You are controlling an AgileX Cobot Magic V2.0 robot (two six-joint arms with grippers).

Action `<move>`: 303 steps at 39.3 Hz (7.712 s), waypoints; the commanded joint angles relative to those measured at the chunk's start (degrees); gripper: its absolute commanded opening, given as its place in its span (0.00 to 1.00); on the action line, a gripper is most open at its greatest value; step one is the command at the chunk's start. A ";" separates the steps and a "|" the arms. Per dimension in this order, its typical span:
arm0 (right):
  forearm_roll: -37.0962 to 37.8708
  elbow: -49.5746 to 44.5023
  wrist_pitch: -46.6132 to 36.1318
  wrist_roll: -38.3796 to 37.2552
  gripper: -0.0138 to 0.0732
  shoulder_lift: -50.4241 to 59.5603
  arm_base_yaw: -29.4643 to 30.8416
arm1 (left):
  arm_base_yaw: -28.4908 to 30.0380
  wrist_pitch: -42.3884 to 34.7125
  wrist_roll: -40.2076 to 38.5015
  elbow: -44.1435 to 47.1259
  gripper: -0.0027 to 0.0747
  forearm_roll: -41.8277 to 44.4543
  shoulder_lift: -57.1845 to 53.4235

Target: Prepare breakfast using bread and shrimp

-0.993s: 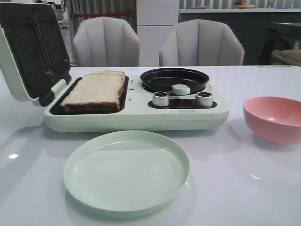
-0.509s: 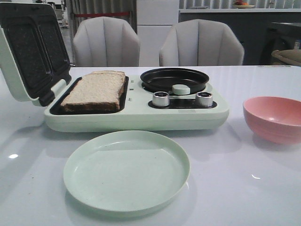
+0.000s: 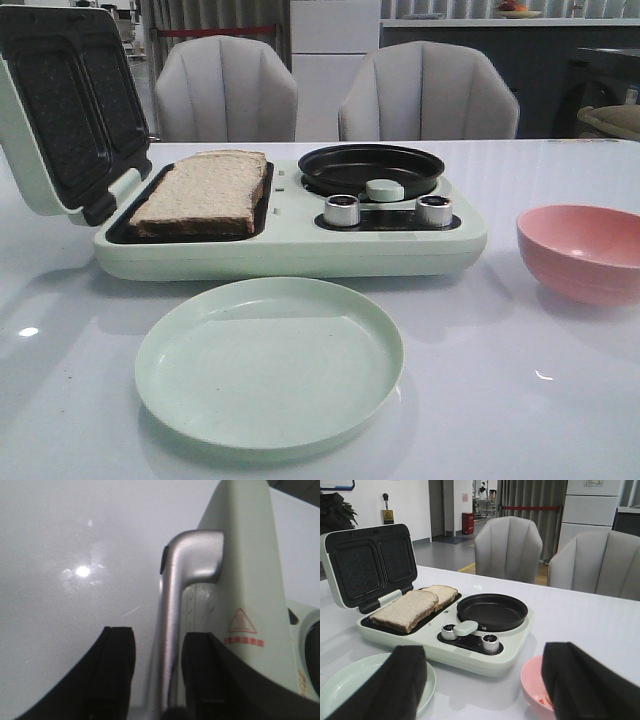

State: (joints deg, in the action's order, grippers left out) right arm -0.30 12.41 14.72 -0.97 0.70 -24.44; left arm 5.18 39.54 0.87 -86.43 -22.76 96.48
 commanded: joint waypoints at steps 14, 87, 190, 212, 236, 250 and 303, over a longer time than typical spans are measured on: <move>0.30 1.55 -5.24 0.10 0.83 -0.61 0.31 | 5.84 4.56 14.15 -2.36 0.44 -24.18 1.88; 0.30 1.55 -5.24 0.10 0.83 -0.61 0.31 | -24.59 2.14 27.83 -2.41 0.19 -13.92 6.38; 1.73 1.55 -20.08 0.97 0.83 -0.61 0.31 | -24.59 -14.53 -0.51 66.09 0.18 24.71 -90.00; -2.57 6.04 -9.17 0.67 0.83 -7.58 0.38 | -24.59 -14.53 -0.51 66.09 0.18 24.71 -90.00; -3.28 27.06 2.86 -2.98 0.83 -40.44 2.42 | -24.59 -14.53 -0.51 66.09 0.18 24.71 -90.00; -8.24 33.81 6.83 -3.59 0.83 -54.23 23.92 | -24.59 -14.53 -0.51 66.09 0.18 24.71 -90.00; -18.32 58.04 18.38 11.81 0.40 -104.20 33.49 | -24.59 -14.53 -0.51 66.09 0.18 24.71 -90.00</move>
State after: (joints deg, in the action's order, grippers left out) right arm -17.92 68.15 33.74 10.00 -105.58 8.72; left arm -19.13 29.16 0.62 -18.92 2.28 5.85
